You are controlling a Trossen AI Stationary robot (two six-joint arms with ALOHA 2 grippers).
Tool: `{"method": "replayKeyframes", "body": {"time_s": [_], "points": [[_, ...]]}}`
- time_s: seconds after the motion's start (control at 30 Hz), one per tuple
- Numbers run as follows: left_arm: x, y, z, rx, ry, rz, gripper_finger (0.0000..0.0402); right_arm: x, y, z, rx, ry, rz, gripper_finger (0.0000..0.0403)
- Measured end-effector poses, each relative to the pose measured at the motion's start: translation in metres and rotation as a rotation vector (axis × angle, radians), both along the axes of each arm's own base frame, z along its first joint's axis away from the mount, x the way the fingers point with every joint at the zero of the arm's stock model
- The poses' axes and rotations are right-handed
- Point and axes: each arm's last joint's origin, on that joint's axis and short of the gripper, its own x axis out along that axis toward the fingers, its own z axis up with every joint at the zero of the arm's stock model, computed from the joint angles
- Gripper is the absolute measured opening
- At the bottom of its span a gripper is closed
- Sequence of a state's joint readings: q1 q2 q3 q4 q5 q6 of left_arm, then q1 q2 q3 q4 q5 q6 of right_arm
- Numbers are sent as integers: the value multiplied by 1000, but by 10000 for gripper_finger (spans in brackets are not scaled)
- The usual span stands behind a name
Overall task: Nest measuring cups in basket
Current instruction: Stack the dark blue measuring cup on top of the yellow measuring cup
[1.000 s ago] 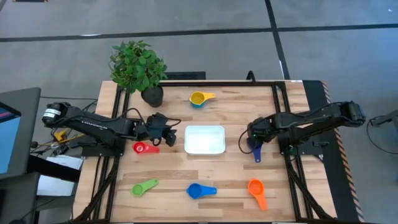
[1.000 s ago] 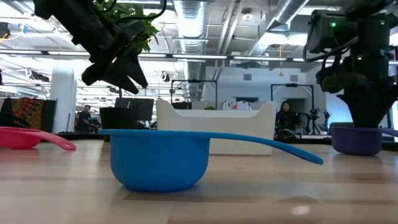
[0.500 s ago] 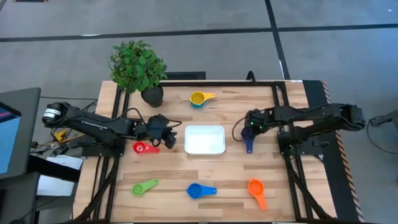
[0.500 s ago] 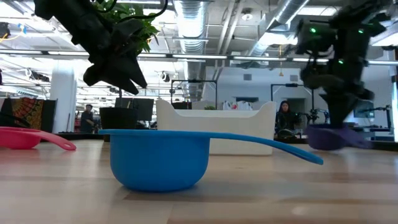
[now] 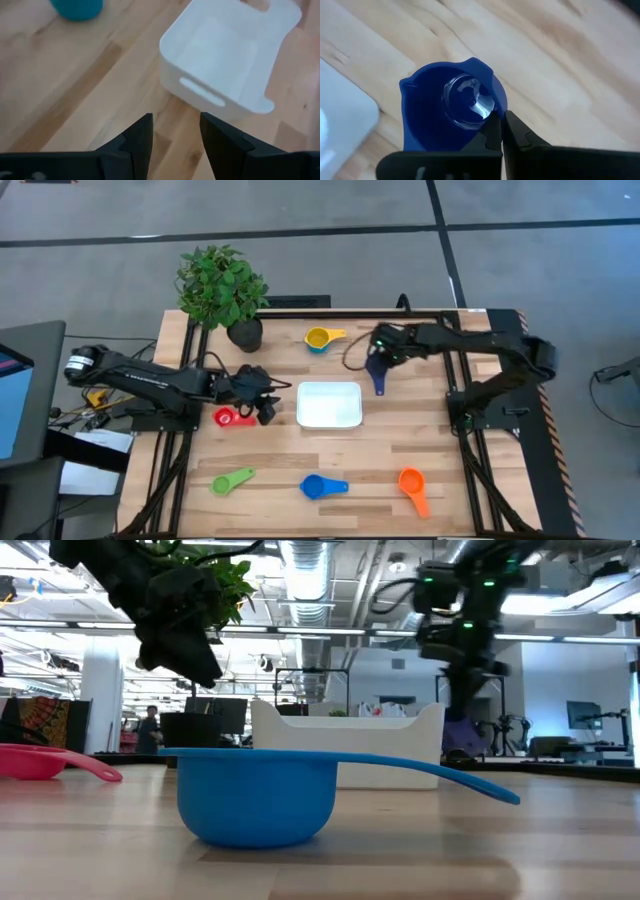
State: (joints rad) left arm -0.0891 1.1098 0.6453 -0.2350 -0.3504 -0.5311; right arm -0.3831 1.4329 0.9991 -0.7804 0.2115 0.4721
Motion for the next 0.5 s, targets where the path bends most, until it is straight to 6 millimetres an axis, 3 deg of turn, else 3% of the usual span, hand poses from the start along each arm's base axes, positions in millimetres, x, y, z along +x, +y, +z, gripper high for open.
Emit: {"method": "replayKeyframes", "body": {"time_s": [0.27,0.5], "points": [[-15,8,9,5,5,48,151,54,-39,15,-51,103,212,8],[-19,14,12,-35,-44,210,151,86,-69,36,-142,173,462,11]]}}
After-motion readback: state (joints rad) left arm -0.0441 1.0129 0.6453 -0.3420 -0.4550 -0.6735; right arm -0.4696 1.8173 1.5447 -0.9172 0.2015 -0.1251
